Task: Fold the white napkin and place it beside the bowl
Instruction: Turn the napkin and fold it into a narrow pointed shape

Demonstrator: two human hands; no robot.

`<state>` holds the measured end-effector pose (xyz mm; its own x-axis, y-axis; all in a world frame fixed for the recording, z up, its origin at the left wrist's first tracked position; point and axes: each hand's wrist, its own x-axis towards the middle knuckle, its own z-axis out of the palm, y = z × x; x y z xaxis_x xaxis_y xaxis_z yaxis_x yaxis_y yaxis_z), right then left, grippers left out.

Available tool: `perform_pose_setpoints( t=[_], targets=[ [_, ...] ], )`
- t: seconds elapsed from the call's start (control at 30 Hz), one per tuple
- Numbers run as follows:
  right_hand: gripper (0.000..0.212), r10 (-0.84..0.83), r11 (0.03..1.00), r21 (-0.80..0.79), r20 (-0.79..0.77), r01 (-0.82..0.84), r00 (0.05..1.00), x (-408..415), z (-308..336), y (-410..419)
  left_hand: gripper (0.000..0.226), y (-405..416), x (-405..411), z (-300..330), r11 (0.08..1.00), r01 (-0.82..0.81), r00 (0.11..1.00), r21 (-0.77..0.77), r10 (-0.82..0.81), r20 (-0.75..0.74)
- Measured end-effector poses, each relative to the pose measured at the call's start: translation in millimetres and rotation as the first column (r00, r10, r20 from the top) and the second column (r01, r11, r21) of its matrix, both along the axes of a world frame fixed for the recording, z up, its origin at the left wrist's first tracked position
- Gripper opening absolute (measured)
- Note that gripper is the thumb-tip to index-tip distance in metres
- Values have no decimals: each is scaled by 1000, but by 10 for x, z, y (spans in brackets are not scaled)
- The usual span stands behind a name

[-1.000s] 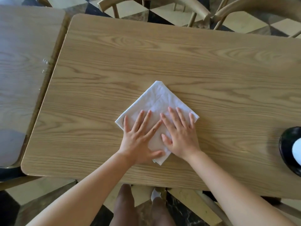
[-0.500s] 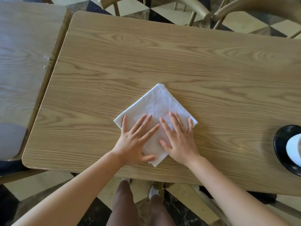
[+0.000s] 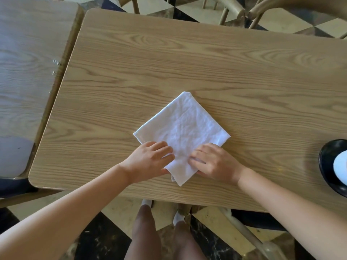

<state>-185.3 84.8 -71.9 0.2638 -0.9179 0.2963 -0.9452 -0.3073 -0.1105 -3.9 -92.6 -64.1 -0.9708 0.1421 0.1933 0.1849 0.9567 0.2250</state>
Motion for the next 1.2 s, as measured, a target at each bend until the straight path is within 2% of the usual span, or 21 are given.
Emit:
perform_pose_setpoints(
  t=[0.07, 0.17, 0.4, 0.5, 0.57, 0.63, 0.67, 0.73, 0.8, 0.87, 0.97, 1.13, 1.2],
  targets=[
    [10, 46, 999, 7, 9, -46, 999, -36, 9, 10, 8, -25, 36, -20, 999, 44, 999, -3, -44, -13],
    [18, 52, 998, 47, 14, -52, 999, -106, 6, 28, 19, -111, 85, -49, 998, 65, 998, 17, -65, 7],
    [17, -131, 989, 89, 114, 121, 985, -21, 30, 16, 13, -84, 99, -32, 986, -62, 998, 153, 61, 5],
    [17, -189, 978, 123, 198, 167, 962, 54, 47, 117, 19, -41, 154, -22, 973, -117, 993, 200, 120, -1],
    [23, -242, 964, 175, 276, 199, 930, 144, 64, 218, 27, 9, 204, 22, 970, -126, 992, 206, 126, 12],
    [32, -340, 936, 225, 389, 270, 856, 219, 90, 284, 24, 47, 229, 95, 955, -163, 985, 248, 170, -5],
    [27, -398, 916, 245, 456, 317, 796, 248, 135, 276, 23, 53, 220, 131, 939, -207, 974, 275, 223, -27],
    [12, -494, 865, 262, 597, 429, 632, 272, 244, 195, 22, 48, 149, 181, 881, -339, 924, 330, 379, -61],
    [12, -570, 789, 270, 658, 551, 493, 243, 320, 65, 20, 31, 27, 200, 796, -467, 847, 385, 528, -64],
    [12, -655, 700, 333, 652, 631, 382, 194, 345, -77, 20, 18, -123, 202, 729, -546, 786, 413, 616, -48],
    [7, -749, 594, 389, 587, 704, 307, 129, 304, -232, 24, -12, -311, 181, 687, -604, 750, 404, 661, -3],
    [11, -782, 577, 288, 465, 764, 415, 16, 235, -396, 14, -117, -529, 184, 686, -642, 742, 343, 668, 55],
    [8, -819, 541, 305, 403, 784, 408, -87, 143, -465, 10, -189, -659, 88, 675, -661, 734, 329, 673, 94]
  ],
)
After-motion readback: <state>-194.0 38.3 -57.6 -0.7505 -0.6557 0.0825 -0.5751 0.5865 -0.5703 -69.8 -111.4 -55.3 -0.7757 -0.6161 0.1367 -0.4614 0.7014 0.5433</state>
